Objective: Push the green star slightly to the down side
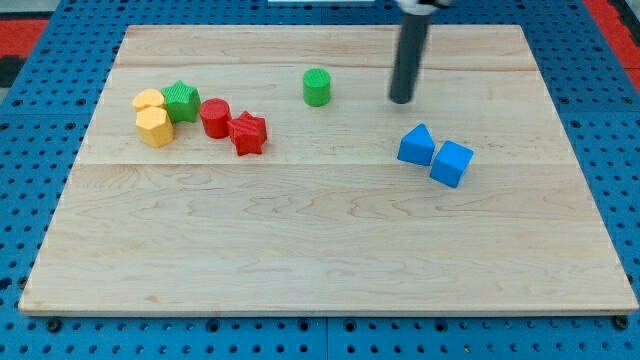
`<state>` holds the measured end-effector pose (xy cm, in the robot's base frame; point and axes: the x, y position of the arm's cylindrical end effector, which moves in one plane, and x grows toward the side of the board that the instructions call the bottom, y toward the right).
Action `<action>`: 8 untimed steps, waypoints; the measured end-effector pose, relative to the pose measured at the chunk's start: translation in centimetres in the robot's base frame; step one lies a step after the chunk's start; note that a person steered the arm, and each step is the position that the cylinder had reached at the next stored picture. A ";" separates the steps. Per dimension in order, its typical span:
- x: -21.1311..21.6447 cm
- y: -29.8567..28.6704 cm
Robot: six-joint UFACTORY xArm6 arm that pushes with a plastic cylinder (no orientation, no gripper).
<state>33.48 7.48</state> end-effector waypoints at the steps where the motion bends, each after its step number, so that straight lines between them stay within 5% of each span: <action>1: -2.7 -3.8; 4: -5.9 -23.7; 8: -0.6 -24.1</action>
<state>32.88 -16.65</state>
